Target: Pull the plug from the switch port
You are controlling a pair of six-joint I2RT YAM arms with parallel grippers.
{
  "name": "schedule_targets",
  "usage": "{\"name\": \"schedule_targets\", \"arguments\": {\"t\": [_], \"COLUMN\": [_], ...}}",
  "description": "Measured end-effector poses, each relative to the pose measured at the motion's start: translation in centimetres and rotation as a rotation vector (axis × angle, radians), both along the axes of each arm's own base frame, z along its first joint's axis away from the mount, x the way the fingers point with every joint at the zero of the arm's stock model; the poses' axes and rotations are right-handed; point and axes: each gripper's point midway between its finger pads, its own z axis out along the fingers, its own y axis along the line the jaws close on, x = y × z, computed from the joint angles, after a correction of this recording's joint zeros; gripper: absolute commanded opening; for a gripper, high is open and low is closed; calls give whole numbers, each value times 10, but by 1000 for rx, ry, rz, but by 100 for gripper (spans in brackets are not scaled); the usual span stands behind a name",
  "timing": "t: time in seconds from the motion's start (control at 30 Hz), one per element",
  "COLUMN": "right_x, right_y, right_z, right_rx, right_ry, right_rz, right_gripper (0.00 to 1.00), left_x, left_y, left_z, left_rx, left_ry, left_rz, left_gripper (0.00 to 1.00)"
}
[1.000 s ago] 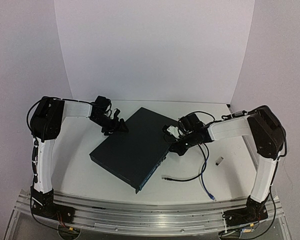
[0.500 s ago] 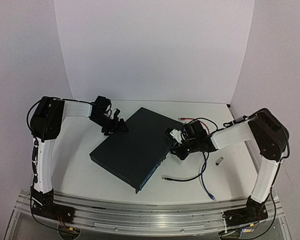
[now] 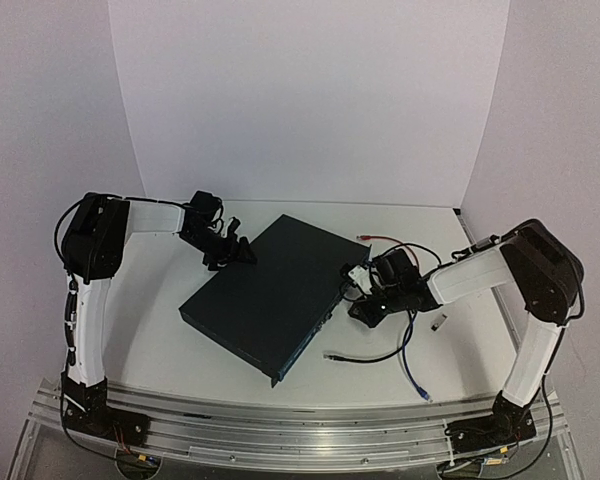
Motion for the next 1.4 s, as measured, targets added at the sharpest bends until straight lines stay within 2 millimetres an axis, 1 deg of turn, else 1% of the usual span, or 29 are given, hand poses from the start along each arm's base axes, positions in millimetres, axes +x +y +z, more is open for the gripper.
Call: {"name": "schedule_targets", "arguments": {"t": [0.03,0.1,0.23,0.27,0.3,0.37,0.43,0.57,0.7,0.83,0.97,1.1,1.4], "right_x": [-1,-1,4,6,9,13,16,18,21,15,9,7,12], "right_y": [0,0,2,1,0,0,-2,-2,7,9,10,11,14], "right_z": [2,9,36,43,49,59,64,65,58,44,32,28,24], "right_rx": [8,39,151,187,225,306,373,462,519,519,507,504,504], "right_ry": [11,30,64,78,95,147,216,376,514,607,663,688,702], "right_rz": [-14,-53,-192,-249,-307,-430,-544,-723,-806,-859,-892,-904,-912], "right_gripper": [32,40,63,66,66,66,61,49,44,40,39,38,38], "left_x": [0,0,0,0,0,0,0,0,0,0,0,0,0], "left_y": [0,0,0,0,0,0,0,0,0,0,0,0,0], "left_z": [0,0,0,0,0,0,0,0,0,0,0,0,0], "left_rx": [0,0,-1,-1,-1,-1,-1,-1,-2,-2,-2,-3,-3], "left_ry": [0,0,0,0,0,0,1,1,1,1,1,2,1], "left_rz": [0,0,0,0,0,0,0,0,-1,0,0,0,0], "left_gripper": [80,80,80,80,80,80,80,80,80,80,80,80,80]}}
